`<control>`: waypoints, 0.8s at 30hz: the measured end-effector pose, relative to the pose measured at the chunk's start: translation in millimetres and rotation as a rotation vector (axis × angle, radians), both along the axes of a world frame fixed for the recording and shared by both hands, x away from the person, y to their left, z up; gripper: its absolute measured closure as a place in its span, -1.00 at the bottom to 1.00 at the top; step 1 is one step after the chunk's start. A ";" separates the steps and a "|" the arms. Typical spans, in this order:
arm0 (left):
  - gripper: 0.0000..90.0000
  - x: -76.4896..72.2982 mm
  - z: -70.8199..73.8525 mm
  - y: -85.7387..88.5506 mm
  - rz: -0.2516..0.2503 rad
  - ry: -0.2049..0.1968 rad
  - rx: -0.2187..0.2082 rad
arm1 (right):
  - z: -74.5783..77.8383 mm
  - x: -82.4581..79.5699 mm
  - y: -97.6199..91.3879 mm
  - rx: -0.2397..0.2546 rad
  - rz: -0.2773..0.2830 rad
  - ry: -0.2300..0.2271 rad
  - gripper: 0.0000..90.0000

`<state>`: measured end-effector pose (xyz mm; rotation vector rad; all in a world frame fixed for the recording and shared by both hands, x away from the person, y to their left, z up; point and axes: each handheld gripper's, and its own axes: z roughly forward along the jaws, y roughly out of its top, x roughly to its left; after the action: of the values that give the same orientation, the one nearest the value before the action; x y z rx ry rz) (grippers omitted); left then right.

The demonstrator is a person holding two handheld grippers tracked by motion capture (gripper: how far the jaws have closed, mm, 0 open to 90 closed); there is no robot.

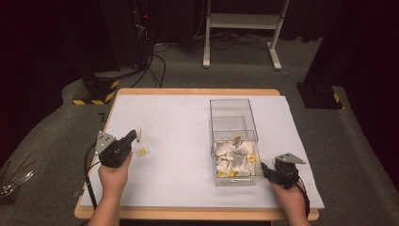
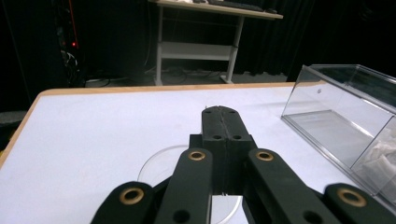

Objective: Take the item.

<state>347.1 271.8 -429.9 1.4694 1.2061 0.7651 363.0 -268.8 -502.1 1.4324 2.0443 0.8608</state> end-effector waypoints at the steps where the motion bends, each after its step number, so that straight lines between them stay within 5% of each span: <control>1: 1.00 0.4 -1.3 0.3 0.001 0.005 0.002 | 0.0 0.0 0.0 0.000 0.000 0.000 -0.14; 15: 1.00 4.0 -13.0 0.9 0.017 0.056 0.036 | 0.0 0.0 0.1 0.000 -0.001 0.000 -0.14; 24: 0.80 1.8 -10.7 1.1 0.015 0.039 0.035 | 0.0 0.0 -0.1 0.000 0.000 0.000 -0.14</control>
<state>348.9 272.9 -440.5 1.5117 1.2401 0.7743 363.0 -268.8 -502.1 1.4321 2.0441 0.8606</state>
